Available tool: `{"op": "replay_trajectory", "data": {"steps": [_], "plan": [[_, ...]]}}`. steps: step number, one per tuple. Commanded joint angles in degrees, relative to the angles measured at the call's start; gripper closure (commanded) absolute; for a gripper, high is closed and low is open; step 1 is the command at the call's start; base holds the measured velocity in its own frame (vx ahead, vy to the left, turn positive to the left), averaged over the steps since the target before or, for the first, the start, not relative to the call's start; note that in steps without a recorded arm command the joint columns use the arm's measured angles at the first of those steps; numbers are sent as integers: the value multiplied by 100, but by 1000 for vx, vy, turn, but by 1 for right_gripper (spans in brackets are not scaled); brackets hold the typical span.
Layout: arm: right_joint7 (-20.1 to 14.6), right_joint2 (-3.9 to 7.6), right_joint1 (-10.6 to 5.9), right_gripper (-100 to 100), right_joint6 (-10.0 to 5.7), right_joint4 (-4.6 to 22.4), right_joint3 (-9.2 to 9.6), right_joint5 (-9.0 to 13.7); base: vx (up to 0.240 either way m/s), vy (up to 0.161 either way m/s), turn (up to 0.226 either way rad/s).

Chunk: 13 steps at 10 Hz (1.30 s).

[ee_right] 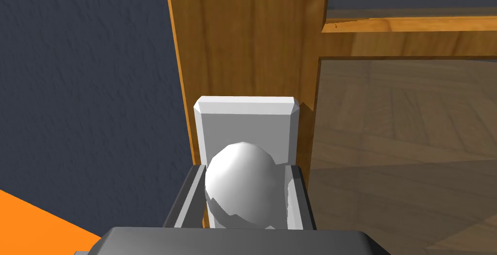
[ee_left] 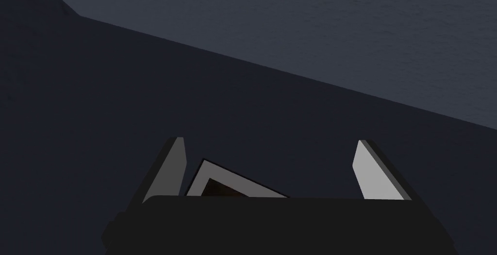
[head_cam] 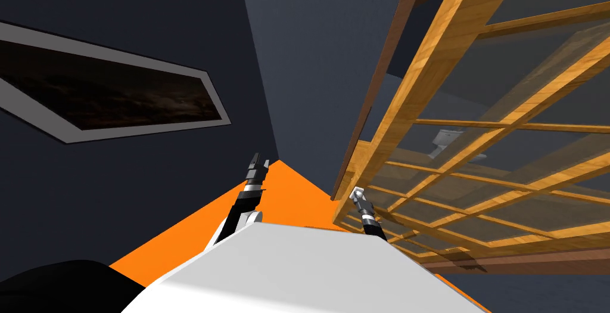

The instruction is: Pull the door open

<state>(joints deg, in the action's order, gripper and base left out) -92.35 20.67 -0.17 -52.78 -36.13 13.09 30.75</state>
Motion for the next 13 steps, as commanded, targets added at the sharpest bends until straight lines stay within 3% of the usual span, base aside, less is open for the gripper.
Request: {"op": "replay_trajectory", "data": {"steps": [1,5,6,7,13], "plan": [[-110,71,62,100,-70,-44,114,-60,-229,-24,61],[-444,301,208,100,-262,-157,468,-242,-262,-30,80],[-400,267,175,100,-220,-101,426,-219,-115,-17,24],[-538,352,263,100,-338,-109,568,-294,-177,-7,106],[-980,707,510,100,-804,-175,998,-527,-236,-63,96]]}}
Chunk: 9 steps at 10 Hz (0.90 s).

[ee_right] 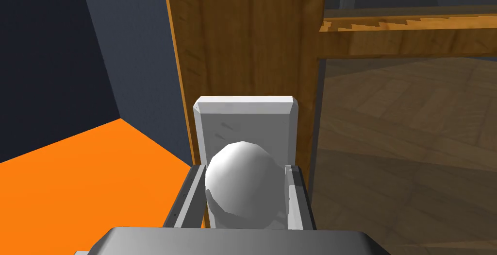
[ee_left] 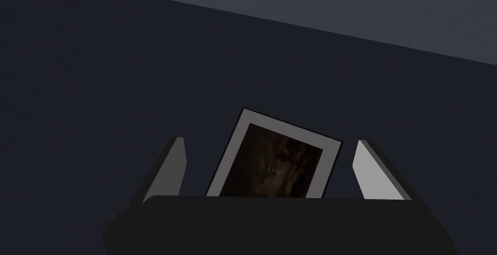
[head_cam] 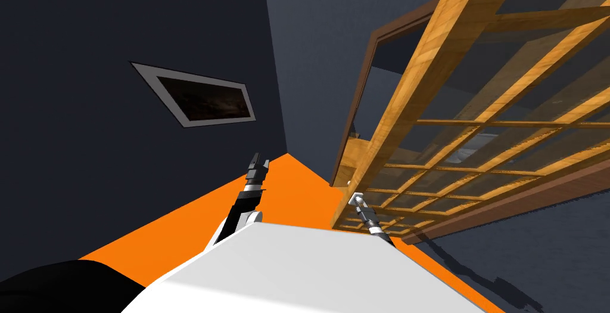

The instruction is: Pull the door open

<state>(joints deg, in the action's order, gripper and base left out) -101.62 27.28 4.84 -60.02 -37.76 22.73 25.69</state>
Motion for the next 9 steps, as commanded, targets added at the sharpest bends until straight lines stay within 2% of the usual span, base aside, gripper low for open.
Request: {"op": "replay_trajectory", "data": {"steps": [1,2,3,9], "plan": [[0,0,0,100,0,0,0,0,-99,-41,33],[-74,43,51,100,-106,31,73,-39,-129,-31,170],[-92,56,59,100,-136,40,87,-46,-185,-73,130],[-358,262,190,100,-583,180,283,-151,-223,-64,144]]}}
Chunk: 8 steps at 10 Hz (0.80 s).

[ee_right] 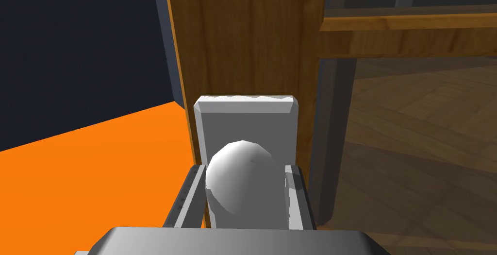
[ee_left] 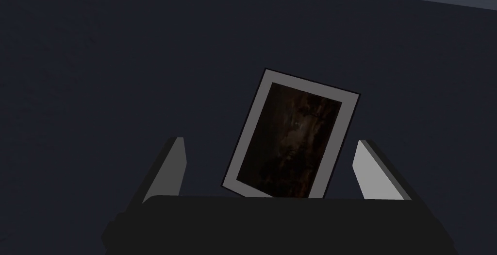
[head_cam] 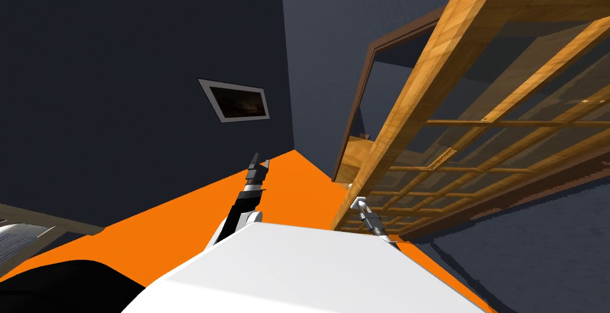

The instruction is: Pull the door open

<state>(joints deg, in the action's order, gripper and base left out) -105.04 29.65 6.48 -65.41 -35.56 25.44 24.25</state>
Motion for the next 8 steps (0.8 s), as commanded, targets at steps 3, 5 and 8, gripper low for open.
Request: {"op": "replay_trajectory", "data": {"steps": [3,5,8], "plan": [[-78,43,49,100,-146,71,73,-37,-143,-53,95],[-113,63,59,100,-224,116,97,-48,-180,-68,149],[-196,112,84,100,-411,224,154,-73,-206,-72,157]]}}
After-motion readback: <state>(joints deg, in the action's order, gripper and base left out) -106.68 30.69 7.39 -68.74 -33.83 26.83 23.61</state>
